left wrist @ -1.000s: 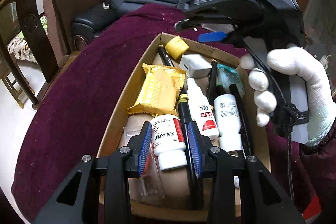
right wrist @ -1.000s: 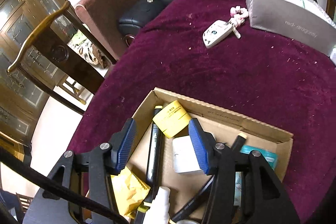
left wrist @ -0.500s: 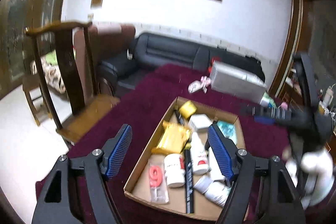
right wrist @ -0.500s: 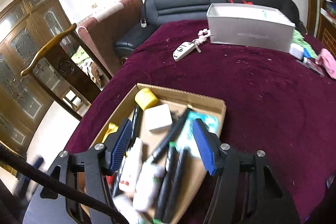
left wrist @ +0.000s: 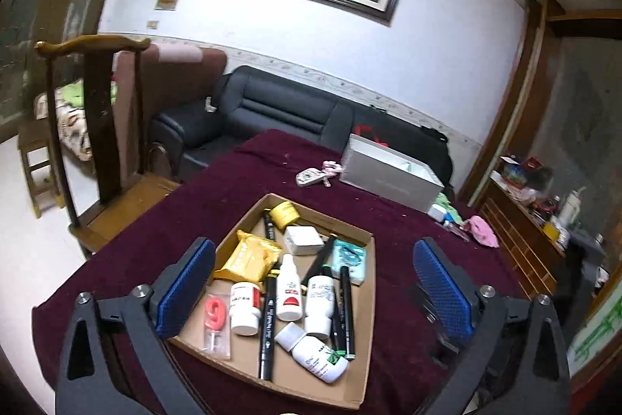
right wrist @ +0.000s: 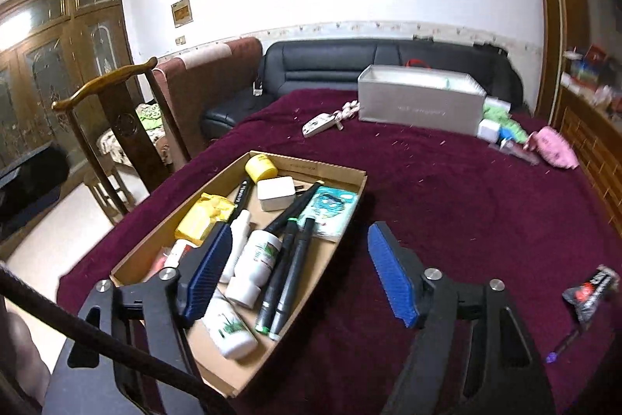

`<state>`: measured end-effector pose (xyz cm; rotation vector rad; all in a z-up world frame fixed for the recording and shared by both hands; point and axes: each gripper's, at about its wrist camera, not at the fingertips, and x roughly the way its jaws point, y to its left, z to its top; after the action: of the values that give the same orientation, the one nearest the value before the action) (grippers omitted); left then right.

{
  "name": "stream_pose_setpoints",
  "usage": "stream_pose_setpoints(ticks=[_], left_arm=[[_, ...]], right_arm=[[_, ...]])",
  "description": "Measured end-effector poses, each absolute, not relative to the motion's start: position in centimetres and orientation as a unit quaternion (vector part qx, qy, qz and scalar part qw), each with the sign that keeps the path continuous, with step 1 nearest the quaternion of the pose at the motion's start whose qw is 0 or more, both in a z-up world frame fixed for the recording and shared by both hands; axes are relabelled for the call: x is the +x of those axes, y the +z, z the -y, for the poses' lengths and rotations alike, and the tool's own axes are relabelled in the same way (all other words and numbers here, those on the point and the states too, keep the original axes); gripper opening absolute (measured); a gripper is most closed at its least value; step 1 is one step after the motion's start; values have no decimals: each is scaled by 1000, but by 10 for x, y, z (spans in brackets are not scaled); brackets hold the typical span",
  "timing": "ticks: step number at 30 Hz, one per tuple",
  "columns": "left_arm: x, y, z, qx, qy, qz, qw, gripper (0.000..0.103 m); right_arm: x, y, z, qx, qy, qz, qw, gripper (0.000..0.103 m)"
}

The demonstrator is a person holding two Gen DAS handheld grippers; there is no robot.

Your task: Organize objects

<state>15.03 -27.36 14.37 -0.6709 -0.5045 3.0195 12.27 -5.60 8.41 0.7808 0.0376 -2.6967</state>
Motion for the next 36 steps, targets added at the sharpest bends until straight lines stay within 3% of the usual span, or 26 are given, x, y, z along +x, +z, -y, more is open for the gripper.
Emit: stream_pose_setpoints(ticks=[6, 12, 20, 36], left_arm=[[157, 148, 260, -210, 966, 132, -67, 101], [155, 143, 246, -237, 961, 127, -64, 101], [160, 137, 234, -206, 965, 48, -155, 101], [149, 117, 247, -229, 956, 52, -176, 101]], right_arm=[[143, 73, 48, 259, -952, -32, 158, 79], [154, 60, 49, 264, -950, -41, 163, 79], [159, 45, 58, 277, -944, -64, 167, 79], [157, 35, 70, 290, -939, -81, 168, 79]])
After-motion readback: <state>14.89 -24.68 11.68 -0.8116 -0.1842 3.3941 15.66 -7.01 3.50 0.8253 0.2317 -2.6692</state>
